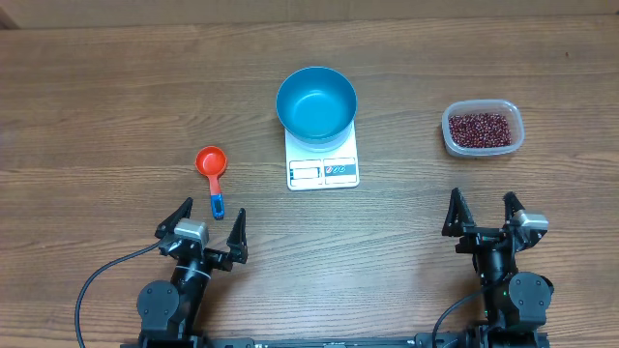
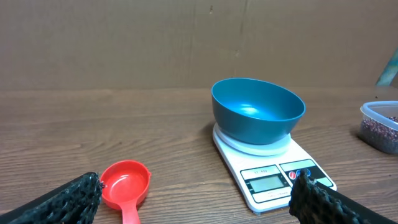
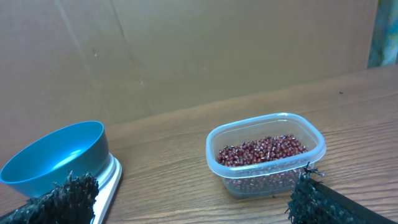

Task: Scoop item into bowl and weigh 150g on scale

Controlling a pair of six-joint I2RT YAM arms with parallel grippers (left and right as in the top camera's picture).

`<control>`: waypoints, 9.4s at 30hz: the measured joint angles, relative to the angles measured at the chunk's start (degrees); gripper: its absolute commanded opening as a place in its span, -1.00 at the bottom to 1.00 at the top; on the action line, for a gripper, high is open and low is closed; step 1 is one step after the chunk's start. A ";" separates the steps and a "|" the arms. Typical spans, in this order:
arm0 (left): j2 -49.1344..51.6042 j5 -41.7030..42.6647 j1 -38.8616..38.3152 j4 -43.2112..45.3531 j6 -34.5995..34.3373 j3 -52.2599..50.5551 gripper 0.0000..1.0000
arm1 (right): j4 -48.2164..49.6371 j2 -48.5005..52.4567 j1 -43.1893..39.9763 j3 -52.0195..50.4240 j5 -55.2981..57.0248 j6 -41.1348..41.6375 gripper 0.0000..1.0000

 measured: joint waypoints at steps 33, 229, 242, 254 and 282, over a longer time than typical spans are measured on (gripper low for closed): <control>0.00 0.00 0.00 0.00 0.02 0.00 0.99 | 0.00 0.00 0.00 0.00 0.04 -0.02 1.00; 95.89 -0.04 11.91 -67.25 16.26 86.27 0.99 | -0.04 0.00 0.00 0.00 0.02 -0.02 1.00; 95.89 -0.04 11.91 -67.95 16.26 86.27 0.99 | 0.00 0.00 0.00 0.00 0.02 -0.02 1.00; 95.89 -1.42 11.91 -68.35 16.26 86.27 0.99 | -0.02 0.00 0.00 0.00 0.02 -0.02 1.00; 95.89 -2.19 11.91 -67.73 16.24 86.27 0.99 | 0.00 0.00 0.00 0.00 0.02 -0.02 1.00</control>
